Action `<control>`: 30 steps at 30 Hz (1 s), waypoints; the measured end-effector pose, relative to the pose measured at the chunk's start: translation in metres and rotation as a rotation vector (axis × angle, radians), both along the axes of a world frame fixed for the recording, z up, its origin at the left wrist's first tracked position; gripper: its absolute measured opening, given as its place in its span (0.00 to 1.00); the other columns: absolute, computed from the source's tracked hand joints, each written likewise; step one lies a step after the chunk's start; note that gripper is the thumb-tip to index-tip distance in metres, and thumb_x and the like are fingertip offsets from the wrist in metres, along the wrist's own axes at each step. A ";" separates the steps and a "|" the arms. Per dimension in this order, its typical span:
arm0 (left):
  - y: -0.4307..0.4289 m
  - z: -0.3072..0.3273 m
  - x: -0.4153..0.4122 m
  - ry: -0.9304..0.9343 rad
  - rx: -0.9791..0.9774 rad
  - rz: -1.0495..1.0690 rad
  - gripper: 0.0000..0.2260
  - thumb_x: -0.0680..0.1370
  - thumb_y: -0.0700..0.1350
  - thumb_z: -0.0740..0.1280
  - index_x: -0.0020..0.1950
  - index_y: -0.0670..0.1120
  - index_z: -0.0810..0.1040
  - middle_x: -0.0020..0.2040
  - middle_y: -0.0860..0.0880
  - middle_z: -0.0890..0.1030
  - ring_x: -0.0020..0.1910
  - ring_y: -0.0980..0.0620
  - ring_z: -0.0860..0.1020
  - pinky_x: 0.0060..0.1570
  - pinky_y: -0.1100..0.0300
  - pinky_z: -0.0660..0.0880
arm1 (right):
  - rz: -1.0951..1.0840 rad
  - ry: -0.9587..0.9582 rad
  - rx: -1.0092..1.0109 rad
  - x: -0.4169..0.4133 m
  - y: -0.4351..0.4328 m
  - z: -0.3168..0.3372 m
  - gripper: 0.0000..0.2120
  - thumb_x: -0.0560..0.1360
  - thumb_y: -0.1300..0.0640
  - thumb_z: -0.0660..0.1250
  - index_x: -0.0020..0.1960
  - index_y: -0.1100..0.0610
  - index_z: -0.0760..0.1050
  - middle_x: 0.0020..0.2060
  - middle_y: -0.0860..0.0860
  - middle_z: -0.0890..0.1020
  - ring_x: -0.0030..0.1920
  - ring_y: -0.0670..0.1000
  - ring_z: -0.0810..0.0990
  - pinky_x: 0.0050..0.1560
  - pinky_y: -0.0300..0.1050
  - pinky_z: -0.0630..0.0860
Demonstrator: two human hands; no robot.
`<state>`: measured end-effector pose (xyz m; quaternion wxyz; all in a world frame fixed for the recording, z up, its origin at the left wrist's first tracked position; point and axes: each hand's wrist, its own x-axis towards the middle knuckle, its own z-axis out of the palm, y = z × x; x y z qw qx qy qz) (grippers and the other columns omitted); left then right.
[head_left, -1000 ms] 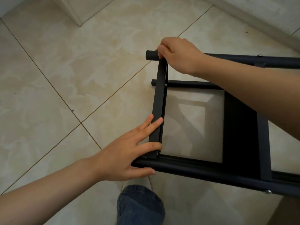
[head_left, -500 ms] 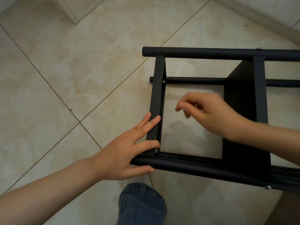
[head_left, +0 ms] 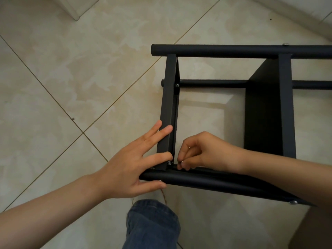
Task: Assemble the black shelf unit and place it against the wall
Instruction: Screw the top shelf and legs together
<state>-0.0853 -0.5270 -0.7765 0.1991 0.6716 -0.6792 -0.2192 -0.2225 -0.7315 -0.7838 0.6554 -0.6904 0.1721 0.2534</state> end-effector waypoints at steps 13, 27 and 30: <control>0.000 0.000 0.001 -0.014 -0.008 -0.006 0.21 0.80 0.60 0.64 0.68 0.49 0.74 0.81 0.39 0.56 0.81 0.38 0.51 0.76 0.57 0.60 | -0.083 -0.013 0.063 0.019 0.022 0.000 0.16 0.73 0.63 0.73 0.31 0.47 0.82 0.31 0.45 0.85 0.29 0.41 0.79 0.33 0.32 0.75; 0.000 0.000 0.000 -0.022 -0.009 -0.003 0.21 0.81 0.60 0.64 0.68 0.49 0.74 0.81 0.39 0.56 0.82 0.39 0.51 0.76 0.58 0.59 | -0.093 -0.054 0.118 0.017 0.023 -0.002 0.16 0.74 0.67 0.70 0.34 0.49 0.79 0.27 0.44 0.83 0.31 0.41 0.81 0.37 0.35 0.78; -0.001 0.002 0.000 -0.031 0.000 0.001 0.22 0.81 0.60 0.63 0.67 0.48 0.77 0.81 0.39 0.57 0.82 0.39 0.51 0.76 0.59 0.59 | -0.121 -0.052 0.138 0.016 0.024 -0.004 0.16 0.73 0.66 0.72 0.33 0.48 0.81 0.30 0.46 0.84 0.33 0.42 0.81 0.37 0.35 0.78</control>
